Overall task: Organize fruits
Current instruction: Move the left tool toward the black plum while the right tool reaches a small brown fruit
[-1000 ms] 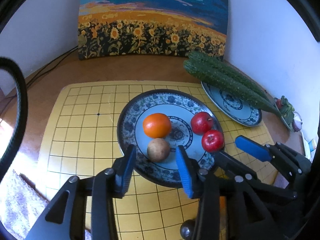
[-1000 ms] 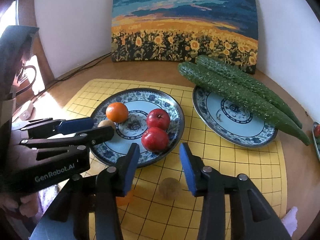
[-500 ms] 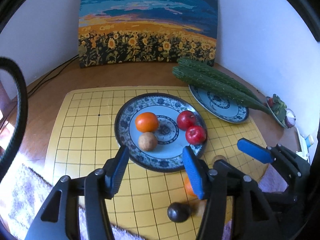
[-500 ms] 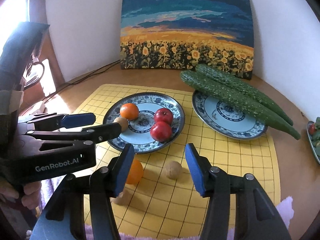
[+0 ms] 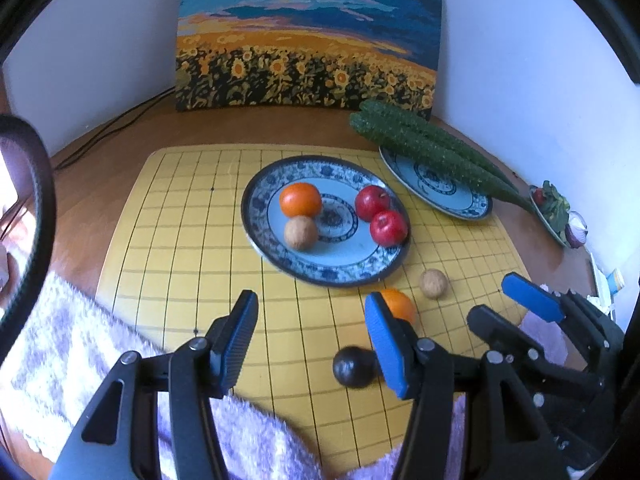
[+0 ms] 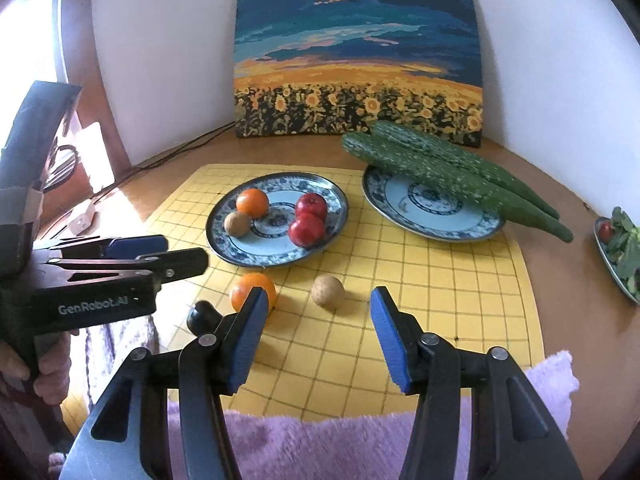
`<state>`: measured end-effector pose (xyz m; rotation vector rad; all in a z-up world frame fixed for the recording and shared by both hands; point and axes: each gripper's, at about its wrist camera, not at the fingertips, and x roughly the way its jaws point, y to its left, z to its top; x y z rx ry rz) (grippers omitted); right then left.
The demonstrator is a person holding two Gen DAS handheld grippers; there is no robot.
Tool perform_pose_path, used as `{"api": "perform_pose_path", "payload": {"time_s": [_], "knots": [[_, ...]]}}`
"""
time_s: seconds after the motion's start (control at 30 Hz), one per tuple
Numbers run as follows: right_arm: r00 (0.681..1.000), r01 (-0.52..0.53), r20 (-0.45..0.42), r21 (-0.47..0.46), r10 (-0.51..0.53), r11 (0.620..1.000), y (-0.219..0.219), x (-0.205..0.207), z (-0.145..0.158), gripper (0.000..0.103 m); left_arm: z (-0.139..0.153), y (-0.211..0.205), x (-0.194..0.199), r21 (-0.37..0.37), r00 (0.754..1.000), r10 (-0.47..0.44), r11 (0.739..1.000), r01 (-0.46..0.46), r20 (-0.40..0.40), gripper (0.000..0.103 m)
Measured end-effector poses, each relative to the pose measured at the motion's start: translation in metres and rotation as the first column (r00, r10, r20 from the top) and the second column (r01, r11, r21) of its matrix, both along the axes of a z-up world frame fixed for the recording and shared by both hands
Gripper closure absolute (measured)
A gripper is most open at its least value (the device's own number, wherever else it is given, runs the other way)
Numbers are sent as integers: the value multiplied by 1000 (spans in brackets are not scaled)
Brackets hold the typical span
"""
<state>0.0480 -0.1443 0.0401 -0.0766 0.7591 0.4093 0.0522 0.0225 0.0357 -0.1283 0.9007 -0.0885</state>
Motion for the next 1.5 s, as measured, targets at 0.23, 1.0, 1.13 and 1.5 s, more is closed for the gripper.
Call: {"api": "perform_pose_path", "payload": {"time_s": [0.23,1.0,1.13,1.5], "knots": [[999,42,-27,0,-42,999,-17,-7,-5,49,-5,-6,-11,11,1000,-10,1000,11,-16,44],[997,34,-67,6,-34,999,-25,-11,-20,49,-26,-15,-20,-13,998,-43,999,42,-55,49],[997,27,-66,8,-26,1000,-23,-12,-20,49,-27,-19,-21,-38,996,-73,997,71,-53,59],[998,20,-61,20,-19,1000,-20,-15,-19,49,-32,-26,-21,-87,993,-106,991,101,-53,75]]}}
